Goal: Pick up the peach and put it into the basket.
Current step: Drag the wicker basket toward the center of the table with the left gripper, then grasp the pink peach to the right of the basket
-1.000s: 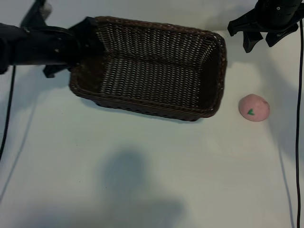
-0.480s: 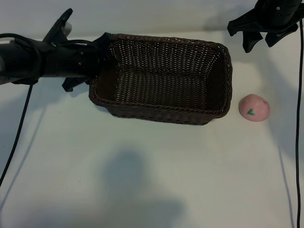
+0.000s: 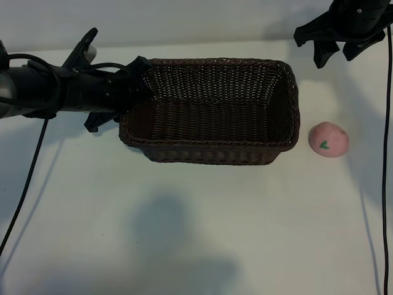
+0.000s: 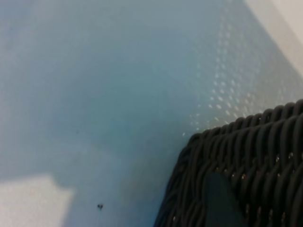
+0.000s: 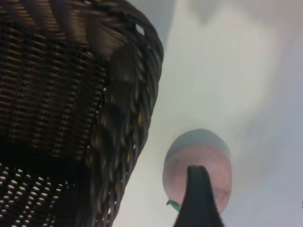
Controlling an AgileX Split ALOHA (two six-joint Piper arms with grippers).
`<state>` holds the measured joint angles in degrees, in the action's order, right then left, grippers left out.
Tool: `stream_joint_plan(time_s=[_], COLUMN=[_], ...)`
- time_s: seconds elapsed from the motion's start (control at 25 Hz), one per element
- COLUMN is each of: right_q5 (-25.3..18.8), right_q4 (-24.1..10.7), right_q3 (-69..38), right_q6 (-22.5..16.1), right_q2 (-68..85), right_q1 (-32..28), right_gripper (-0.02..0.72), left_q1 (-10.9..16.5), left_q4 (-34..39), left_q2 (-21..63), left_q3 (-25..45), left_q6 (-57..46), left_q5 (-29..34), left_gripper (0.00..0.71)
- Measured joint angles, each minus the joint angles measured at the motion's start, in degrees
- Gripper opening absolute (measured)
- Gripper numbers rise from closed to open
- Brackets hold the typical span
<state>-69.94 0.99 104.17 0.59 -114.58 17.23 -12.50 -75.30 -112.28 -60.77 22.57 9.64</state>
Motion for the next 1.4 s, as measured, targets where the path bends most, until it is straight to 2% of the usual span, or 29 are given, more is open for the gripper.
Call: stream_joint_plan(time_s=[0.28,0.36,0.52,0.6,0.88,1.04,1.4], right_q5=[0.0,0.0,0.0,0.0,0.0,0.0,0.0], right_q4=[0.0,0.0,0.0,0.0,0.0,0.0,0.1], right_q3=[0.0,0.0,0.0,0.0,0.0,0.0,0.0], right_q6=[-0.1,-0.1,0.0,0.0,0.0,0.0,0.0], right_q2=[0.0,0.0,0.0,0.0,0.0,0.0,0.0], right_q1=[0.0,0.0,0.0,0.0,0.0,0.0,0.0], right_gripper=[0.505,0.505,0.505,0.505,0.505,0.505,0.505], left_q1=[0.0,0.0,0.0,0.0,0.0,0.6,1.0], left_q4=[0.0,0.0,0.4,1.9,9.2,15.1,36.6], left_q2=[0.0,0.0,0.3,1.3,7.9,11.0,13.6], left_q3=[0.0,0.0,0.0,0.0,0.0,0.0,-5.9], left_q6=[1.6,2.4,3.0,3.2,2.5,-0.7,-15.8], left_q5=[1.2,2.0,3.8,4.7,5.5,8.7,19.4], left_gripper=[0.362,0.413,0.569,0.597,0.597,0.595,0.591])
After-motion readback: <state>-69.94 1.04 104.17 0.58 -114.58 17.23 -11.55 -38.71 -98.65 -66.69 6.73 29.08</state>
